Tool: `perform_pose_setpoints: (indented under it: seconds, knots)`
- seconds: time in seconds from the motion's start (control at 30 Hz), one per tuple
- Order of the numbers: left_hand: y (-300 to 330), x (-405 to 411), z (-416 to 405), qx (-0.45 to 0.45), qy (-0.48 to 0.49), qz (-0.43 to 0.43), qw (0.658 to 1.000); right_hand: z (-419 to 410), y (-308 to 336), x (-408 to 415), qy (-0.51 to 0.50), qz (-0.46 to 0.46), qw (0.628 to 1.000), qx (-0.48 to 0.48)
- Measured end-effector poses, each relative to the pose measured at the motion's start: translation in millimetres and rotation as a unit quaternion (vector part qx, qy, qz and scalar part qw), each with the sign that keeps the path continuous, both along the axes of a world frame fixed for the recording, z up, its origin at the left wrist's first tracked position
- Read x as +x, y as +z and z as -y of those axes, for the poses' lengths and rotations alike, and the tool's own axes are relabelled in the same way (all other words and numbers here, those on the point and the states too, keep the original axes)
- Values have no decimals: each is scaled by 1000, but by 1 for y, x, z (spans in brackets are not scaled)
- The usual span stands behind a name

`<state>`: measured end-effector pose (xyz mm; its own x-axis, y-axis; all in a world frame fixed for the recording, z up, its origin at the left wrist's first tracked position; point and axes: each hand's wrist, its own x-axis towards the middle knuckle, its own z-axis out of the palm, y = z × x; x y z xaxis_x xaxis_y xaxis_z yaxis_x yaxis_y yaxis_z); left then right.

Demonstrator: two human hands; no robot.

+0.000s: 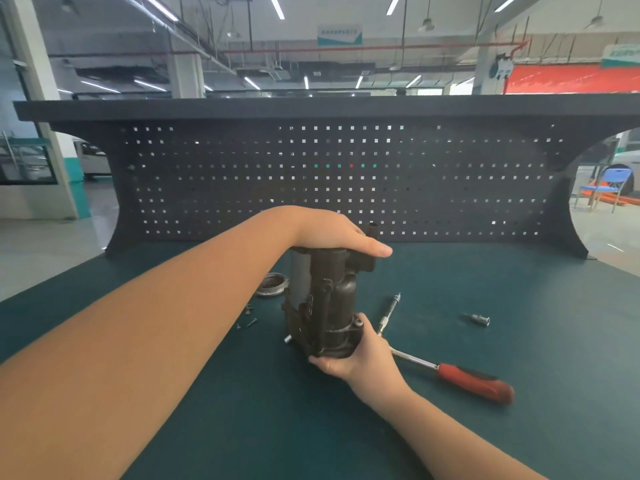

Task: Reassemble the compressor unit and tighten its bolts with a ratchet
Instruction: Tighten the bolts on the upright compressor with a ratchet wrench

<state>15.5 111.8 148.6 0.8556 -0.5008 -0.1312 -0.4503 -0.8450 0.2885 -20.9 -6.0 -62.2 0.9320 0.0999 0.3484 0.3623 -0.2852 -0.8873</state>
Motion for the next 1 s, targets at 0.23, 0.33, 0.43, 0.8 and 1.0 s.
perform_pose_setpoints:
  seconds: [0.23,0.33,0.43,0.8,1.0]
  knots:
    - [-3,-10,-5,-11,-19,2,1000,4,5,-8,-41,48,996,-62]
    - [-2,-23,-6,-17,-43,1,999,5,5,-22,-63,60,993,-85]
    - [-5,-41,-8,-26,-63,3,998,5,5,-40,-81,90,985,-124]
    - [-15,-66,-38,-126,-100,42,986,1,49,-49,-27,199,977,66]
    - [-18,-55,-42,-245,-98,3,965,0,103,0,75,96,973,197]
